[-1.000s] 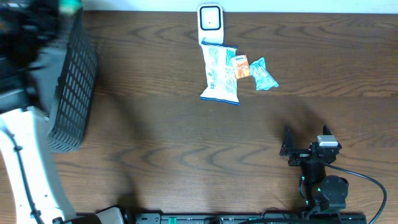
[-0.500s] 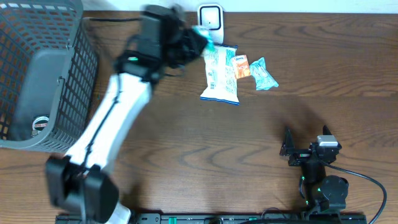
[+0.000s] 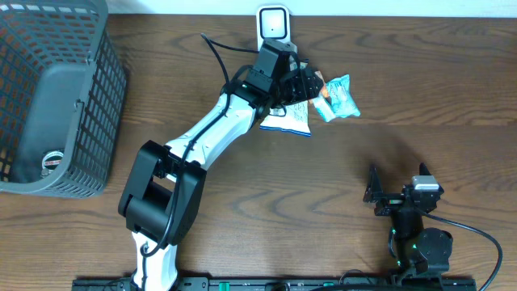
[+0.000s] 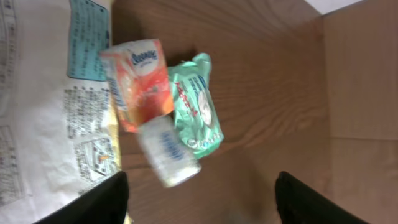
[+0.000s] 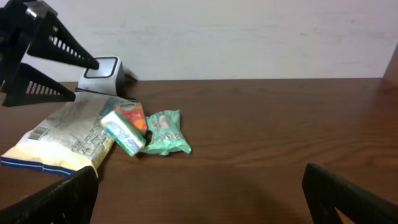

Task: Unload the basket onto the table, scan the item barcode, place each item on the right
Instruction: 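Carry the teal tissue pack to the scanner and release it, then reach into the basket and grasp the green Zam-Buk tin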

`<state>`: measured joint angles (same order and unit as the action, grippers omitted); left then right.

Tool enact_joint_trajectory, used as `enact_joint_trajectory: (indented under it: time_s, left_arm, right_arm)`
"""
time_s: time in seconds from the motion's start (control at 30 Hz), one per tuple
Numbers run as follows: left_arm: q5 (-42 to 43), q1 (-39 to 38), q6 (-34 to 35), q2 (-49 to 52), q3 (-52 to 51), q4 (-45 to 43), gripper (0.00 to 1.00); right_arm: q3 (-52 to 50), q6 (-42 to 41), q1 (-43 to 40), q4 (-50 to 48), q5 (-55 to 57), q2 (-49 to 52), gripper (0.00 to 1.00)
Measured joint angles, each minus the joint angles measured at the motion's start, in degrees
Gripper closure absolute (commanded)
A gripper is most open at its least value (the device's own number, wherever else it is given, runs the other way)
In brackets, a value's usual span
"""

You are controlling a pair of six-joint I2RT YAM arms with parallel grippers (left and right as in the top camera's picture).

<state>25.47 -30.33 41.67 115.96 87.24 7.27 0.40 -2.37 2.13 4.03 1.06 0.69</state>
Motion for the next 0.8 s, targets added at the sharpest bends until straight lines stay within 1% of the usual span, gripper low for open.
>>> enact_joint_trajectory:
  time_s: [0.1,0.23,0.27,0.33,0.43,0.5,0.53,0.57,0.7,0.8]
  left_arm:
    - [1.1,0.5,-0.3,-0.4,0.0,-0.3,0.24]
    - [4.5,4.4,-2.7,-2.7,-0.2,0.4,0.17]
    - [4.9,6.0,-3.2,-4.1,-0.3,0.5,0.10]
    - [5.6,9.1,-3.9,-7.0,-0.4,0.3,0.09]
    - [6.0,15.7,-4.4,-13.4,-0.4,0.1,0.07]
    - [6.1,20.7,-4.5,-17.8,-0.4,0.0,0.01]
    - [6.1,22.9,-4.4,-19.5,-0.4,-0.1,0.00]
    - [6.1,25.4,-4.5,-21.4,-0.4,-0.1,0.02]
    - [5.4,35.2,-4.7,-27.3,-0.4,0.2,0.02]
    - [3.2,41.8,-5.0,-30.5,-0.4,3.8,0.02]
  right_arm:
    - [0.0,0.0,0.0,0.0,0.0,0.0,0.01]
    - [0.0,0.0,0.0,0.0,0.0,0.0,0.01]
    - [0.0,0.0,0.0,0.0,0.0,0.0,0.01]
    - [0.0,0.0,0.0,0.0,0.0,0.0,0.01]
    - [0.0,0.0,0.0,0.0,0.0,0.0,0.01]
    - [0.0,0.0,0.0,0.0,0.0,0.0,0.01]
    - [0.0,0.0,0.0,0.0,0.0,0.0,0.01]
    - [0.0,0.0,0.0,0.0,0.0,0.0,0.01]
    - [0.0,0.0,0.0,0.0,0.0,0.0,0.01]
    - [0.0,0.0,0.0,0.0,0.0,0.0,0.01]
